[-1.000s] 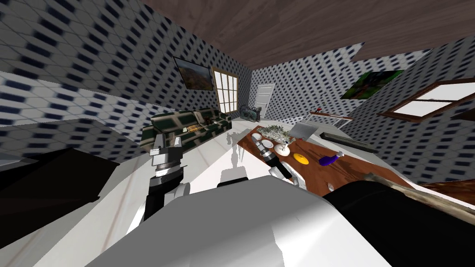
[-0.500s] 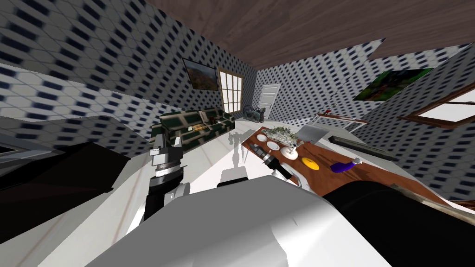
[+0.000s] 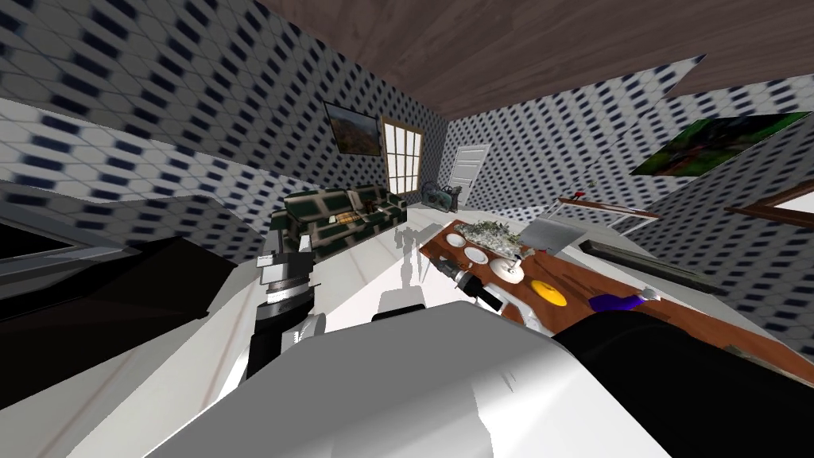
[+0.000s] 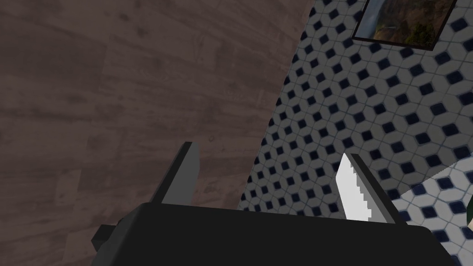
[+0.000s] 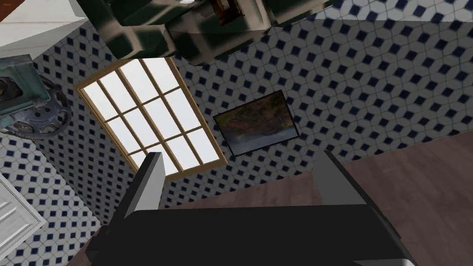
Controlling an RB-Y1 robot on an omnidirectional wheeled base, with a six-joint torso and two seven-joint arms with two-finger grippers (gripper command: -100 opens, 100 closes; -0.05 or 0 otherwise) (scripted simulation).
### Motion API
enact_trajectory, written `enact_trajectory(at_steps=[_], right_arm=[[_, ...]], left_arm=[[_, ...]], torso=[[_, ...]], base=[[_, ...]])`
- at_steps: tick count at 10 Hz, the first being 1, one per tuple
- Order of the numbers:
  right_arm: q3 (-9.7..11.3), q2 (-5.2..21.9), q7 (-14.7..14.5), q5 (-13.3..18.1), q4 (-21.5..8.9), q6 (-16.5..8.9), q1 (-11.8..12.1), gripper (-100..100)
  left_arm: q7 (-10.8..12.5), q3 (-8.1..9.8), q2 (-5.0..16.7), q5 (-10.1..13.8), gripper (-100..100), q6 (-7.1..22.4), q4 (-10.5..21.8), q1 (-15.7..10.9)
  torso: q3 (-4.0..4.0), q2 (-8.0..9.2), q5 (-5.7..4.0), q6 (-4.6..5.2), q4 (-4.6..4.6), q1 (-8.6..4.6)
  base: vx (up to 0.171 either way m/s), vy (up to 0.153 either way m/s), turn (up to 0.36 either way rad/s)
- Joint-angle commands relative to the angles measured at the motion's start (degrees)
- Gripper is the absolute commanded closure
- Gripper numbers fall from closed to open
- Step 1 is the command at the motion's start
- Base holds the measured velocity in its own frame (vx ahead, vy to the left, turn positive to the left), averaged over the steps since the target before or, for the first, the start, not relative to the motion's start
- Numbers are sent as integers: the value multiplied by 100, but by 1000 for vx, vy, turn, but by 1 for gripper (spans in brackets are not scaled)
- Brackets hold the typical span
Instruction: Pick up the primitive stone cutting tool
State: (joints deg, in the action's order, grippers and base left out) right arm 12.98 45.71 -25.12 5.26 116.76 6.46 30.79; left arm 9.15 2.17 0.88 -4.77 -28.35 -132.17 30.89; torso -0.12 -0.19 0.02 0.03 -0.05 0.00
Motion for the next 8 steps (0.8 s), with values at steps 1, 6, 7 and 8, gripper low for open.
enact_trajectory(at_steps=[1,6,7,8], right_arm=[[81,257,-82,101,-131,-121,133,-100],[422,1004,-313,482,-684,-597,525,-100],[513,1161,-363,580,-826,-712,636,-100],[607,1351,-410,679,-966,-823,749,-100]], left_arm=[[0,0,0,0,0,0,0,0],[0,1,0,0,0,0,0,0],[0,0,0,0,0,0,0,0],[0,1,1,0,0,0,0,0]], torso=[[0,0,0,0,0,0],[-7,-11,-6,-1,-2,-19],[-2,-3,-5,0,-1,-19],[-4,-8,-6,-2,-1,-30]], base=[[61,-6,90],[93,-50,125],[95,-83,161],[104,-109,177]])
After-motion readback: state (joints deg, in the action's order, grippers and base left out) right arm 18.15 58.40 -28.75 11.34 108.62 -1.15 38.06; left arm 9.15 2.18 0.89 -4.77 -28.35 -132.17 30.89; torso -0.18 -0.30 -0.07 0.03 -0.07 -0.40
